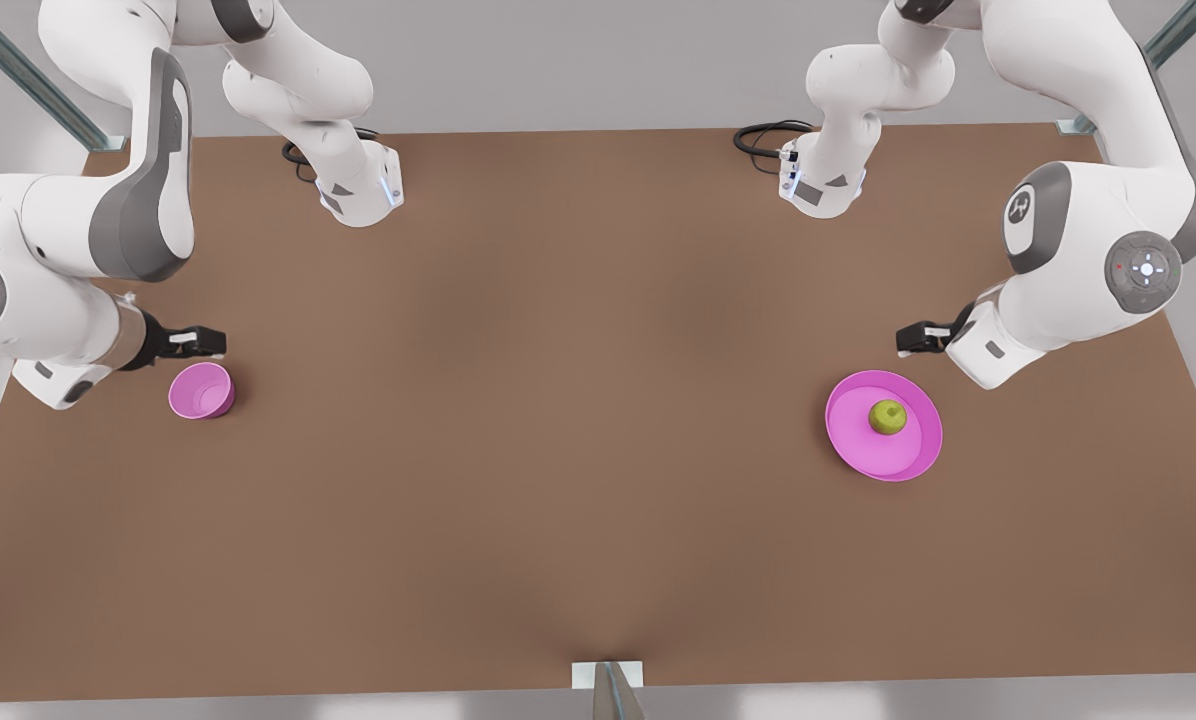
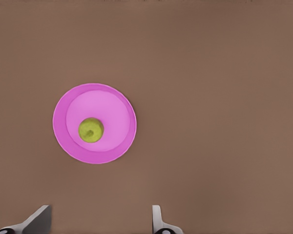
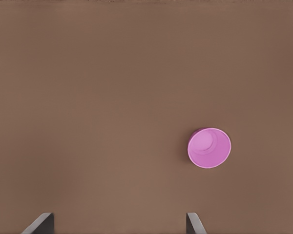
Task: Use the left arm to pick up the apple from the plate, transfer it to the gripper of the right arm, and then use the right arm to place it into the bowl
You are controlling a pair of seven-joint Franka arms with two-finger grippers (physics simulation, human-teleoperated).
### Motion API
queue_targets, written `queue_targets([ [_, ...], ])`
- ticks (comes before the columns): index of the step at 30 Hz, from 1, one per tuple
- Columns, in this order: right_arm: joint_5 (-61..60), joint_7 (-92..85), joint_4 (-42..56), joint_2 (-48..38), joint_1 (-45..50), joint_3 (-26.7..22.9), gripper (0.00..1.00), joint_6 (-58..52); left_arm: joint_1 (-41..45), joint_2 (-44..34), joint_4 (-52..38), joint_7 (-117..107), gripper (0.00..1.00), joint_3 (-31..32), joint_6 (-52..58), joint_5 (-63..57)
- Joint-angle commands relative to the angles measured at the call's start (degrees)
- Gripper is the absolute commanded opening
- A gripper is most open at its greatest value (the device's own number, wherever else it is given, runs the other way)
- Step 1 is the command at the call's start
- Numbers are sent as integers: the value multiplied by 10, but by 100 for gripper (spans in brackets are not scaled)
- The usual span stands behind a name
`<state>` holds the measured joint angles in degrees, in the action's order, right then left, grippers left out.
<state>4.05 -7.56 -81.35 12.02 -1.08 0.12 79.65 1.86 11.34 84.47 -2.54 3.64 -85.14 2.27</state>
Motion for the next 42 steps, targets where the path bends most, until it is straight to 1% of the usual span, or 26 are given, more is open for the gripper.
queue_targets([
  [1,-2,-27,0,-1,-2,1,100,17,0,-1,0,10,100,0,-10,-2],
  [2,-3,-27,-2,-2,-5,1,100,20,0,0,0,10,100,1,-11,-2],
  [3,-2,-27,2,-2,-5,1,100,19,-1,26,-7,10,100,0,-15,-5],
  [4,-1,-32,11,1,-12,-2,100,16,-3,84,-40,11,100,0,-28,-5],
  [5,-1,-38,12,3,-26,-2,100,15,-5,163,-98,12,100,0,-49,-4],
  [6,-1,-37,12,4,-23,-2,100,15,-9,208,-121,21,100,0,-86,-6],
  [8,-1,-37,12,4,-22,0,100,15,-40,254,-116,64,100,0,-165,-4],
  [9,-3,-35,12,4,-22,1,100,15,-41,258,-92,80,100,-2,-207,-8],
  [10,-3,-33,12,4,-21,1,100,15,-41,243,-19,81,100,-3,-302,-7],
  [11,-4,-33,12,4,-23,1,100,15,-48,243,6,97,100,-3,-332,-6],
  [13,-3,-33,12,5,-23,1,100,15,-50,216,92,104,100,-7,-413,-6],
  [15,-2,-34,11,4,-21,1,100,13,-49,176,175,104,100,-25,-465,-6],
  [16,-2,-34,11,4,-21,1,100,13,-50,156,193,104,100,-36,-465,-6],
  [18,-2,-34,9,5,-20,2,100,13,-49,152,210,103,100,-37,-468,-6],
  [20,-2,-35,9,6,-21,2,100,14,-48,154,251,103,100,-37,-534,-5],
  [33,-1,-37,9,13,-21,1,100,17,-49,175,311,101,100,-37,-551,-4],
  [34,-1,-37,8,14,-22,2,100,17,-49,175,329,101,100,-37,-585,-4],
  [35,-1,-37,11,18,-22,2,100,18,-49,175,332,101,100,-37,-595,-4],
  [42,-1,-36,14,27,-20,2,100,20,-49,177,361,98,100,-37,-631,-4],
])
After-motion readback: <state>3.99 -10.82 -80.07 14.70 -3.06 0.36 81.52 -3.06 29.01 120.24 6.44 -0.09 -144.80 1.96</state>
